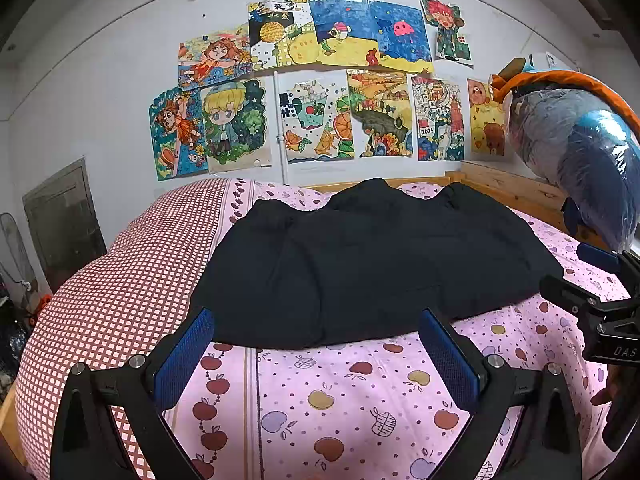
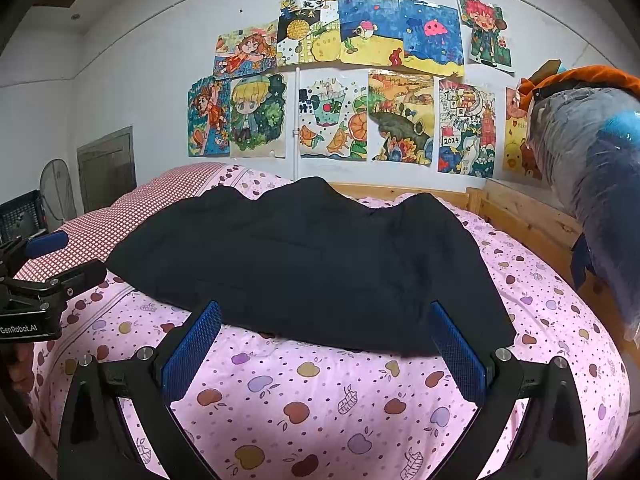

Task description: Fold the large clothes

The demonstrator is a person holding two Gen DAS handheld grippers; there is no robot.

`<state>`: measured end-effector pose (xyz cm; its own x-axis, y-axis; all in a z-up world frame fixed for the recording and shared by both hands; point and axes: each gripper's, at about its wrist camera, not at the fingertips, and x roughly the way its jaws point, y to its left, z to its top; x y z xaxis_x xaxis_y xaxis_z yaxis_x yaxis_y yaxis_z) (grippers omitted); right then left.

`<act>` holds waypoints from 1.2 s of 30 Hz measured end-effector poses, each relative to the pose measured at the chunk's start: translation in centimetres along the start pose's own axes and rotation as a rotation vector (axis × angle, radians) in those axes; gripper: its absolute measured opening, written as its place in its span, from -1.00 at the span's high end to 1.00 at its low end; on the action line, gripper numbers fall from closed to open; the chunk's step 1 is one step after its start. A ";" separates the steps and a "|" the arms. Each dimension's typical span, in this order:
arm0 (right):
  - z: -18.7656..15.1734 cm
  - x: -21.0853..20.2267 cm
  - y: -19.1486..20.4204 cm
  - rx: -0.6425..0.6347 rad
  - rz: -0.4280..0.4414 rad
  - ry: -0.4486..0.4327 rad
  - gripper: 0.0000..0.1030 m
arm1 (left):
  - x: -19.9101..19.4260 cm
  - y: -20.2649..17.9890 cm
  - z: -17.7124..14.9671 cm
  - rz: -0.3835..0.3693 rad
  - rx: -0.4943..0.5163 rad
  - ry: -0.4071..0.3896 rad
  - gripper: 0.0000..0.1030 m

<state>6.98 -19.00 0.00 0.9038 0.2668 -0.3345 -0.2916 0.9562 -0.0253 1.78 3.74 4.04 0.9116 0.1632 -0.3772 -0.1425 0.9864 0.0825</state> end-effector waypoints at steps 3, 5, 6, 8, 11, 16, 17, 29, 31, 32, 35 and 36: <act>-0.2 0.2 -0.1 0.001 0.003 0.005 -0.97 | -0.2 -0.1 -0.2 0.000 0.000 -0.001 -1.00; -0.3 0.2 -0.2 0.003 0.004 0.007 -0.97 | -0.2 -0.1 -0.2 0.001 0.000 -0.003 -1.00; -0.3 0.2 -0.3 0.004 0.004 0.008 -0.97 | -0.1 -0.1 -0.2 0.001 0.000 -0.002 -1.00; -0.3 0.2 -0.2 0.005 0.005 0.009 -0.97 | -0.1 -0.1 -0.2 0.000 0.001 -0.001 -1.00; -0.4 0.2 -0.3 0.006 0.005 0.011 -0.97 | -0.1 -0.1 -0.2 0.001 0.001 -0.003 -1.00; -0.2 0.3 -0.3 0.006 0.005 0.012 -0.97 | -0.1 -0.1 -0.2 -0.001 -0.002 0.002 -1.00; -0.2 0.3 -0.4 0.007 0.005 0.013 -0.97 | -0.1 0.0 -0.2 -0.004 -0.002 0.006 -1.00; -0.5 0.3 -0.9 0.014 0.005 0.024 -0.97 | 0.2 0.1 -0.3 -0.004 -0.006 0.011 -1.00; -0.5 0.3 -0.9 0.014 0.005 0.024 -0.97 | 0.2 0.1 -0.3 -0.005 -0.003 0.011 -1.00; -0.4 0.3 -0.9 0.014 0.005 0.025 -0.97 | 0.3 0.1 -0.3 -0.004 -0.002 0.011 -1.00; -0.3 0.4 -1.0 0.014 0.006 0.025 -0.97 | 0.2 0.0 -0.3 -0.003 0.000 0.009 -1.00; -0.3 0.4 -1.0 0.013 0.006 0.025 -0.97 | 0.2 0.1 -0.2 -0.002 0.002 0.008 -1.00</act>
<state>7.53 -19.90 -0.40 0.8939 0.2692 -0.3584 -0.2923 0.9563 -0.0108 1.89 3.87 3.74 0.9086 0.1617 -0.3851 -0.1402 0.9866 0.0835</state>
